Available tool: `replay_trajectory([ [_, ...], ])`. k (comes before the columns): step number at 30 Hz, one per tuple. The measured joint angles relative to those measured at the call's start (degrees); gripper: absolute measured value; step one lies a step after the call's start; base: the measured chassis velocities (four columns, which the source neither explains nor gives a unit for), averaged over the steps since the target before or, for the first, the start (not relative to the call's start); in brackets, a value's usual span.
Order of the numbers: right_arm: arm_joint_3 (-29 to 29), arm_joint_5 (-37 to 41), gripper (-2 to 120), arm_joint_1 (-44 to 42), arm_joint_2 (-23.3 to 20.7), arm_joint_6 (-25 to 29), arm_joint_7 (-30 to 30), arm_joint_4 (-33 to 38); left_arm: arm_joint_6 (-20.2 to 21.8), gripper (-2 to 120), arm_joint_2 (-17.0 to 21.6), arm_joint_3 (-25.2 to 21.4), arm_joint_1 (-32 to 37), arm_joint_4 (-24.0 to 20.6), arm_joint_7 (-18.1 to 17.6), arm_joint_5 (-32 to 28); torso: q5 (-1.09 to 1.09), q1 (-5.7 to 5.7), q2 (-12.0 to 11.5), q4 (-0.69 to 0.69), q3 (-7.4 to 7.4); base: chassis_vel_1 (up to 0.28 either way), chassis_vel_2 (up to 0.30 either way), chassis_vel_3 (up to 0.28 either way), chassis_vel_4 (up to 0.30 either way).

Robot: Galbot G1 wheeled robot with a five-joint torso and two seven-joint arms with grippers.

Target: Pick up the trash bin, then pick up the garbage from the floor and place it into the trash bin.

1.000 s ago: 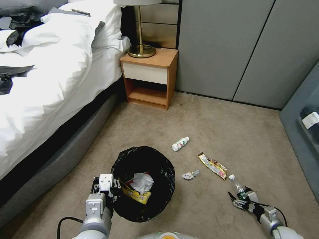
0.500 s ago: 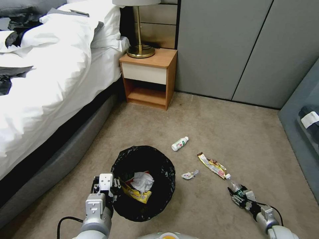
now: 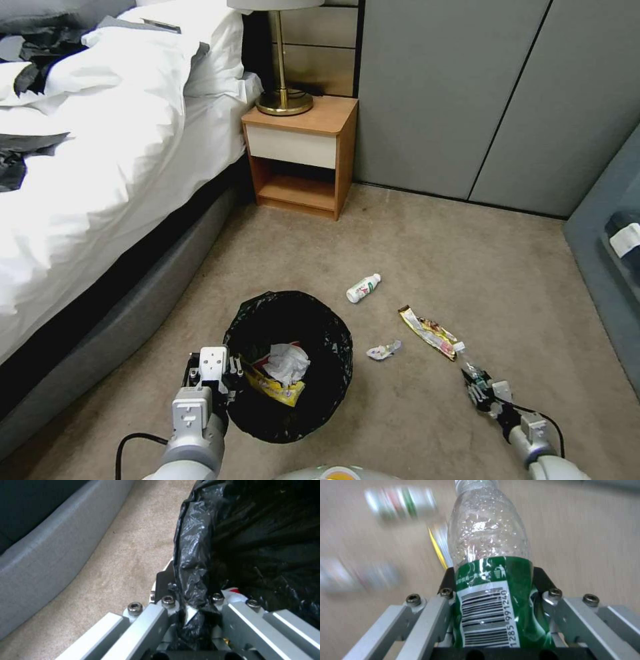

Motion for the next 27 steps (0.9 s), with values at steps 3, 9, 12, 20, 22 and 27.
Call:
replay_trajectory([
  [3,-1.15,1.70,26,-3.71,1.21,-0.68,1.00,11.46,0.00,1,0.05,0.03,-0.04,0.12,-0.01,-0.02,0.00,0.00,0.00,0.00,0.00,0.000,0.000,0.000,0.000],
  [9,-6.52,5.34,26,-10.03,1.89,-1.52,-2.72,34.95,0.07,1,0.39,0.36,-0.07,0.26,0.09,-0.18,-0.05,0.00,0.00,-0.01,-0.01,0.000,0.000,0.000,0.000],
  [12,-8.72,6.32,26,-10.38,0.93,-1.62,-7.28,39.14,0.15,1,0.63,0.40,-0.08,0.26,0.23,-0.32,-0.02,0.00,0.00,-0.03,-0.01,0.000,0.000,0.000,0.000],
  [20,-18.90,4.52,26,-8.11,-4.92,-3.52,-14.62,44.07,0.32,1,0.99,0.56,-0.09,0.26,0.52,-0.76,-0.01,0.00,0.00,-0.02,-0.01,0.000,0.000,0.000,0.000],
  [22,-24.03,2.88,26,-6.04,-8.18,-4.52,-14.11,41.91,0.40,1,0.94,0.99,-0.14,0.26,0.55,-0.68,-0.02,0.00,0.01,-0.01,-0.01,0.000,0.000,0.000,0.000],
  [27,-28.70,0.95,26,-2.94,-11.30,-5.34,-12.42,38.10,0.58,1,0.81,1.65,-0.21,0.26,0.62,-0.54,-0.01,0.00,0.01,-0.02,-0.01,0.000,0.000,0.000,0.000],
])
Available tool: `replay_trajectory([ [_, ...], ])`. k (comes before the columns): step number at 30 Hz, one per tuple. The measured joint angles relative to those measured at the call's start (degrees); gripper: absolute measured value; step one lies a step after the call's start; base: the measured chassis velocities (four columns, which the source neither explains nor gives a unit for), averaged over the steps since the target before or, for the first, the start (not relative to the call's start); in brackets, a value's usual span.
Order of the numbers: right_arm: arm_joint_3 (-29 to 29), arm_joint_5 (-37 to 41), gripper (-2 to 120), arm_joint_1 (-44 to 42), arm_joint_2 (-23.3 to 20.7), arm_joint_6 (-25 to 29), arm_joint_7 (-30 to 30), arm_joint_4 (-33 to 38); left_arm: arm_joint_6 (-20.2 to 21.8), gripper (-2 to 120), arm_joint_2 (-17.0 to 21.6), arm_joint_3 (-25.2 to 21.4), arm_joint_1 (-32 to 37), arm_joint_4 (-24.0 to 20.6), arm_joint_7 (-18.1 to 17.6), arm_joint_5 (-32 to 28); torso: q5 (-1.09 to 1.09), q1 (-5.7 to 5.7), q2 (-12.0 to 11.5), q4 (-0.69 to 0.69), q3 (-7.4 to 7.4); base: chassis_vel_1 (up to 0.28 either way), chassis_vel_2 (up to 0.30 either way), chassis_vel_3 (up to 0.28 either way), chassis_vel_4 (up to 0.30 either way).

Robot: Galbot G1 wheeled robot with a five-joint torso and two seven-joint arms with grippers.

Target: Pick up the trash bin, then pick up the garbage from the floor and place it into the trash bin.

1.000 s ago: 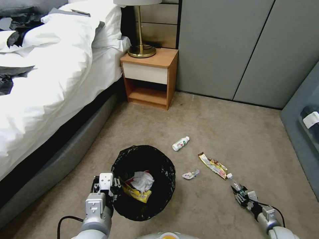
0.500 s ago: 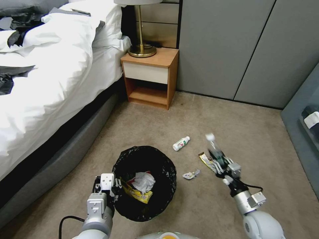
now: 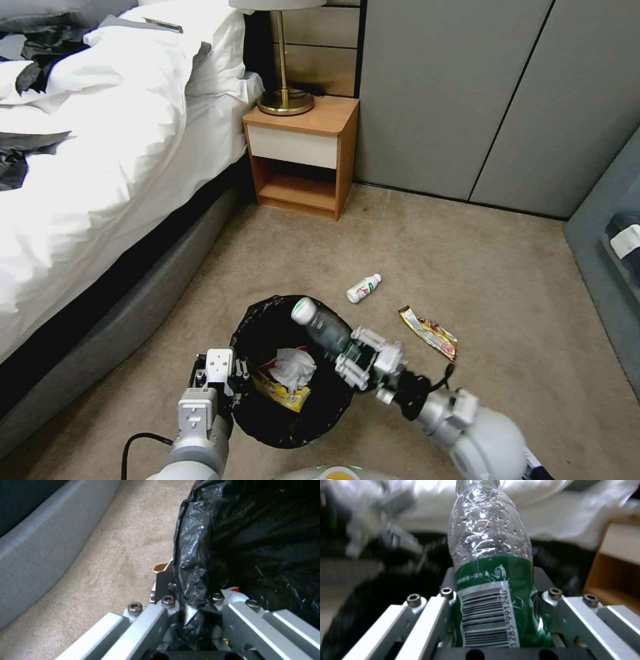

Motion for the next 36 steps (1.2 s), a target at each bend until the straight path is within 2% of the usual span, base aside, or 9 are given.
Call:
replay_trajectory([
  [4,-2.87,-0.90,26,2.59,-0.70,-1.01,1.25,-2.42,0.14,1,-0.25,0.42,-0.34,0.26,0.05,0.17,0.00,0.00,0.00,0.00,0.00,0.000,0.000,0.000,0.000],
  [12,-4.94,-3.89,28,4.83,2.43,-3.06,2.16,-4.96,0.34,1,-0.80,1.10,-0.57,0.54,0.11,0.37,0.00,0.00,0.00,0.00,0.00,0.000,0.000,0.000,0.000],
  [17,-5.17,-4.40,46,4.85,4.12,-3.39,2.83,-5.27,0.44,1,-0.81,1.15,-0.49,0.36,0.13,0.37,-0.01,0.00,0.00,0.00,0.00,0.000,0.000,0.000,0.000],
  [20,-5.14,-4.70,61,4.46,4.91,-3.42,2.90,-5.26,0.44,1,-0.80,1.22,-0.35,0.31,0.14,0.37,-0.01,0.00,0.00,0.00,0.00,0.000,0.000,0.000,0.000],
  [22,-5.07,-4.79,65,4.35,5.00,-3.42,2.91,-5.23,0.44,1,-0.80,1.22,-0.29,0.28,0.14,0.37,-0.01,0.00,0.00,0.00,0.00,0.000,0.000,0.000,0.000],
  [25,-4.44,-4.92,80,3.89,5.03,-3.40,2.91,-4.72,0.44,1,-0.79,1.23,-0.19,0.18,0.16,0.39,-0.01,0.00,0.00,0.00,0.00,0.000,0.000,0.000,0.000],
  [26,-4.44,-4.92,80,3.89,5.03,-3.40,2.91,-4.72,0.44,1,-0.79,1.23,-0.19,0.18,0.16,0.39,-0.01,0.00,0.00,0.00,0.00,0.000,0.000,0.000,0.000],
  [30,-3.17,-4.92,97,2.83,4.46,-3.23,2.95,-3.11,0.44,1,-0.87,1.23,-0.26,0.17,0.15,0.48,0.00,0.00,0.00,0.00,0.00,0.000,0.000,0.000,0.000],
  [36,-0.48,-4.72,100,0.82,3.08,-2.40,4.16,0.85,0.44,1,-0.83,1.07,-0.41,0.31,0.15,0.51,0.00,0.00,0.00,0.00,0.00,0.000,0.000,0.000,0.000],
])
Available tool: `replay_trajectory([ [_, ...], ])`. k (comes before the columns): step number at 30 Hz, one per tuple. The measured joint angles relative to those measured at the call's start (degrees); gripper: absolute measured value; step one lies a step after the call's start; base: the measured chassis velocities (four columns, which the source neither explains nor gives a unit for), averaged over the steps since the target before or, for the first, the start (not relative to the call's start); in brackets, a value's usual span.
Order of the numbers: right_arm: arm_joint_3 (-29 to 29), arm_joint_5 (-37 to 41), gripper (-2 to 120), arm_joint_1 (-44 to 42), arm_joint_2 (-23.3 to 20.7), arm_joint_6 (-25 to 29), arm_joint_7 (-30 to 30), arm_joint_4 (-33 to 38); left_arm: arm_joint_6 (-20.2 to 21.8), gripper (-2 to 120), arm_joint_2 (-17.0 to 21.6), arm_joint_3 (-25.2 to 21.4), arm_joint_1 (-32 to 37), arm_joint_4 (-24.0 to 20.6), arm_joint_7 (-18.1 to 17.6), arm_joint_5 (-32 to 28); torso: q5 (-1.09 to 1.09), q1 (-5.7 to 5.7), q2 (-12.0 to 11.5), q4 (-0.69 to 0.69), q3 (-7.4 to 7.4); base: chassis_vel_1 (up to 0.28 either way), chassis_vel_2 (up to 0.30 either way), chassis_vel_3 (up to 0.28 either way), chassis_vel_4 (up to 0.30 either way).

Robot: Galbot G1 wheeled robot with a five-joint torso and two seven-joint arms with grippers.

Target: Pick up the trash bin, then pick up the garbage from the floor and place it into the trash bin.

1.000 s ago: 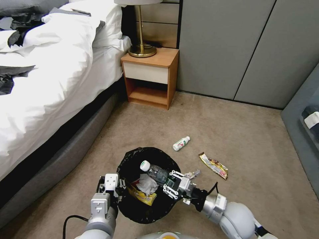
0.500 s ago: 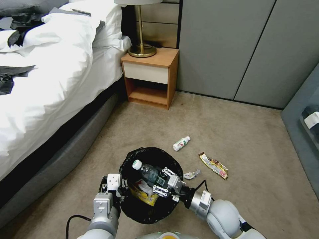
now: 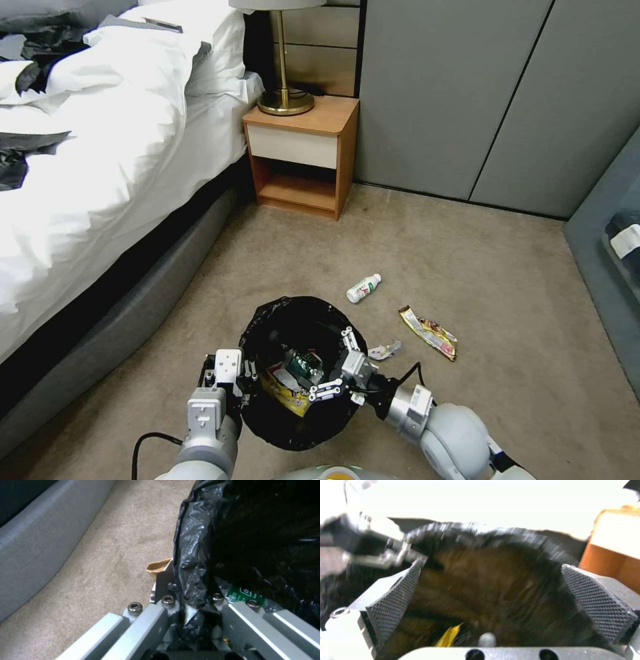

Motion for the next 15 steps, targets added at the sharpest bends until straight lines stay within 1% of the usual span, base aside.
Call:
replay_trajectory([
  [2,1.87,1.75,100,-1.39,-0.73,0.24,1.86,3.95,0.00,1,0.14,-0.47,-0.24,0.25,0.00,-0.01,0.00,0.00,0.00,0.00,0.00,0.000,0.000,0.000,0.000],
  [3,1.87,1.75,100,-1.39,-0.73,0.24,1.86,3.95,0.00,1,0.14,-0.47,-0.24,0.25,0.00,-0.01,0.00,0.00,0.00,0.00,0.00,0.000,0.000,0.000,0.000],
  [5,3.32,4.44,100,-2.90,-1.00,0.24,4.95,7.58,0.00,1,0.15,-0.82,-0.48,0.42,-0.01,-0.03,0.00,0.00,0.00,0.01,0.00,0.000,0.000,0.000,0.000],
  [6,4.87,6.12,100,-4.50,-0.60,0.31,7.61,10.59,0.00,1,0.14,-1.01,-0.60,0.53,-0.01,-0.06,-0.01,0.00,0.00,0.00,0.00,0.000,0.000,0.000,0.000],
  [7,4.87,6.12,100,-4.50,-0.60,0.31,7.61,10.59,0.00,1,0.14,-1.01,-0.60,0.53,-0.01,-0.06,-0.01,0.00,0.00,0.00,0.00,0.000,0.000,0.000,0.000],
  [8,5.78,6.80,100,-5.49,-0.06,0.54,9.18,12.08,0.00,1,0.14,-1.12,-0.68,0.62,-0.01,-0.08,-0.01,0.00,0.00,0.01,0.00,0.000,0.000,0.000,0.000],
  [10,8.56,7.46,100,-8.84,2.42,1.60,12.98,15.59,0.00,1,0.15,-1.57,-1.01,0.72,-0.07,-0.25,-0.01,0.00,0.00,0.01,0.00,0.000,0.000,0.000,0.000],
  [11,8.56,7.46,100,-8.84,2.42,1.60,12.98,15.59,0.00,1,0.15,-1.57,-1.01,0.72,-0.07,-0.25,-0.01,0.00,0.00,0.01,0.00,0.000,0.000,0.000,0.000],
  [13,12.01,5.13,100,-12.72,5.45,3.20,16.15,17.15,0.00,1,0.27,-2.08,-1.42,0.72,-0.14,-0.44,-0.01,0.00,0.00,0.00,0.00,0.000,0.000,0.000,0.000],
  [15,14.18,2.60,100,-15.83,7.56,4.74,18.63,17.36,0.03,1,0.46,-2.47,-1.64,0.69,-0.19,-0.80,-0.02,0.00,0.00,-0.02,0.00,0.000,0.000,0.000,0.000],
])
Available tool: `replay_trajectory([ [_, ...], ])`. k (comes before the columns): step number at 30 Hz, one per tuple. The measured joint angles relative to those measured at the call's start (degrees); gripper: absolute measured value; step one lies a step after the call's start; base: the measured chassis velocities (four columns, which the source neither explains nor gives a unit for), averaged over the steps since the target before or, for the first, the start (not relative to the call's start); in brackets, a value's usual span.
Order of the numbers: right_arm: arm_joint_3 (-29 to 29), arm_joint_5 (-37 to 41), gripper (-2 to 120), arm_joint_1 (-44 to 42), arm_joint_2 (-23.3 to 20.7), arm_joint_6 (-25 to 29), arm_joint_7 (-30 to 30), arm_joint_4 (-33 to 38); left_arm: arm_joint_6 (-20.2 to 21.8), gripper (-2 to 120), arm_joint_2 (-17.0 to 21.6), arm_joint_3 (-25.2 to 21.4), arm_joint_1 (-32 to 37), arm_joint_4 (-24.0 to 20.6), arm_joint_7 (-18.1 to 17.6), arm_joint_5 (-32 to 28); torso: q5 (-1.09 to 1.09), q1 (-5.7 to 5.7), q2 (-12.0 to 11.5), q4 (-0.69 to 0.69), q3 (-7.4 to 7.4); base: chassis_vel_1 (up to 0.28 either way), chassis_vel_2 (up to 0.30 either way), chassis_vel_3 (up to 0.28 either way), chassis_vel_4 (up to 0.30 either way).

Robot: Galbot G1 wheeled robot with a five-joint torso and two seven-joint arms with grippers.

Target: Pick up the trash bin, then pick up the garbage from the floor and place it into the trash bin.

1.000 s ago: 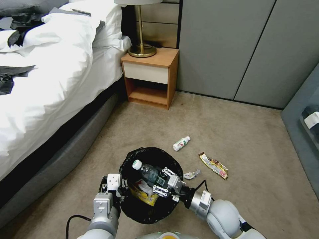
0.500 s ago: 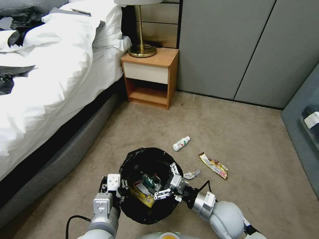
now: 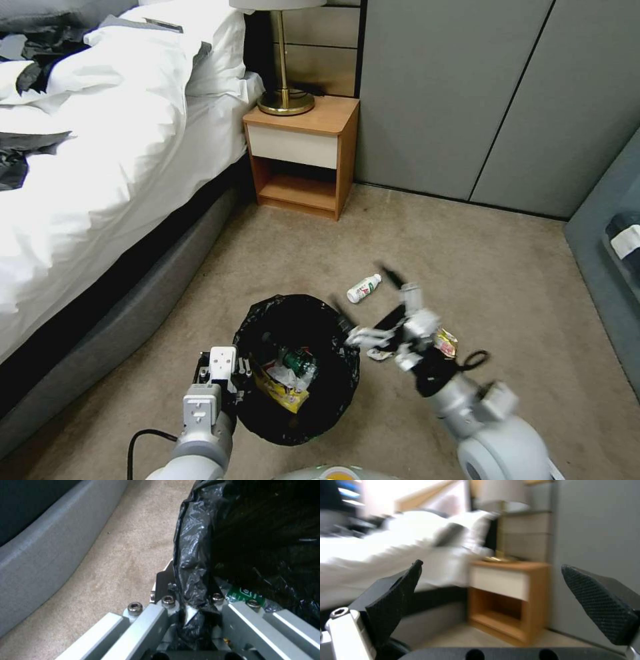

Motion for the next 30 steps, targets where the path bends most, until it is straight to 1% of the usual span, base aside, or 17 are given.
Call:
replay_trajectory([
  [1,0.00,0.00,100,0.00,0.00,0.00,0.00,0.00,0.00,1,0.00,0.00,0.00,0.00,0.00,0.00,0.00,0.00,0.00,0.00,0.00,0.000,0.000,0.000,0.000],
  [3,1.98,-2.89,100,-3.98,2.35,1.73,2.74,-0.58,0.03,1,0.22,-0.39,-0.09,-0.15,-0.03,-0.41,0.00,0.00,0.00,0.01,0.00,0.000,0.000,0.000,0.000],
  [5,2.30,-3.89,100,-5.15,2.99,2.67,3.63,-1.38,0.03,1,0.25,-0.44,-0.10,-0.20,-0.04,-0.50,0.00,0.00,0.00,0.00,0.00,0.000,0.000,0.000,0.000],
  [7,2.57,-6.27,100,-7.30,4.72,5.89,5.90,-5.60,0.05,1,0.25,-0.47,-0.18,-0.24,-0.04,-0.65,0.01,0.00,0.00,0.02,0.00,0.000,0.000,0.000,0.000],
  [8,2.57,-6.27,100,-7.30,4.72,5.89,5.90,-5.60,0.05,1,0.25,-0.47,-0.18,-0.24,-0.04,-0.65,0.01,0.00,0.00,0.02,0.00,0.000,0.000,0.000,0.000],
  [10,2.62,-6.82,100,-7.44,5.54,7.49,7.03,-8.98,0.14,1,0.22,-0.36,-0.26,-0.26,-0.05,-0.66,0.01,0.00,0.00,0.02,0.00,0.000,0.000,0.000,0.000],
  [14,3.35,-6.80,100,-5.89,5.66,7.44,7.29,-11.32,0.16,1,0.23,-0.33,-0.25,-0.27,-0.05,-0.61,0.01,0.00,0.00,0.02,0.00,0.000,0.000,0.000,0.000],
  [17,4.03,-6.57,100,-4.31,5.53,6.60,7.18,-12.60,0.16,1,0.23,-0.30,-0.03,-0.28,-0.05,-0.49,0.02,0.00,0.00,0.02,0.00,0.000,0.000,0.000,0.000],
  [20,5.65,-5.97,100,0.62,4.27,2.49,5.11,-16.82,0.05,1,0.44,-0.17,0.92,-0.72,-0.05,-0.05,0.01,0.00,0.00,0.02,0.00,0.000,0.000,0.000,0.000],
  [21,5.65,-5.97,100,0.62,4.27,2.49,5.11,-16.82,0.05,1,0.44,-0.17,0.92,-0.72,-0.05,-0.05,0.01,0.00,0.00,0.02,0.00,0.000,0.000,0.000,0.000],
  [23,5.45,-5.34,100,7.39,2.65,-1.85,4.46,-22.39,-0.16,1,0.52,-0.49,1.44,-1.13,-0.04,0.14,0.01,0.00,0.00,0.03,0.00,0.000,0.000,0.000,0.000],
  [24,5.16,-5.16,100,9.48,2.11,-3.14,3.88,-24.17,-0.22,1,0.51,-0.56,1.60,-1.27,-0.04,0.22,0.02,0.00,0.00,0.04,0.00,0.000,0.000,0.000,0.000],
  [25,5.16,-5.16,100,9.48,2.11,-3.14,3.88,-24.17,-0.22,1,0.51,-0.56,1.60,-1.27,-0.04,0.22,0.02,0.00,0.00,0.04,0.00,0.000,0.000,0.000,0.000],
  [26,4.77,-5.10,100,12.80,1.19,-4.87,2.44,-27.45,-0.30,1,0.40,-0.61,1.84,-1.45,-0.05,0.38,0.02,0.00,0.00,0.04,0.01,0.000,0.000,0.000,0.000],
  [27,4.57,-5.10,100,14.43,0.87,-5.56,1.57,-29.18,-0.33,1,0.32,-0.61,1.96,-1.53,-0.01,0.45,0.01,0.00,0.00,0.03,0.00,0.000,0.000,0.000,0.000],
  [28,4.57,-5.10,100,14.43,0.87,-5.56,1.57,-29.18,-0.33,1,0.32,-0.61,1.96,-1.53,-0.01,0.45,0.01,0.00,0.00,0.03,0.00,0.000,0.000,0.000,0.000],
  [30,3.76,-5.13,100,18.77,0.06,-7.24,-0.35,-35.04,-0.40,1,0.10,-0.69,2.17,-1.58,0.02,0.65,0.03,0.00,0.00,0.02,0.01,0.000,0.000,0.000,0.000],
])
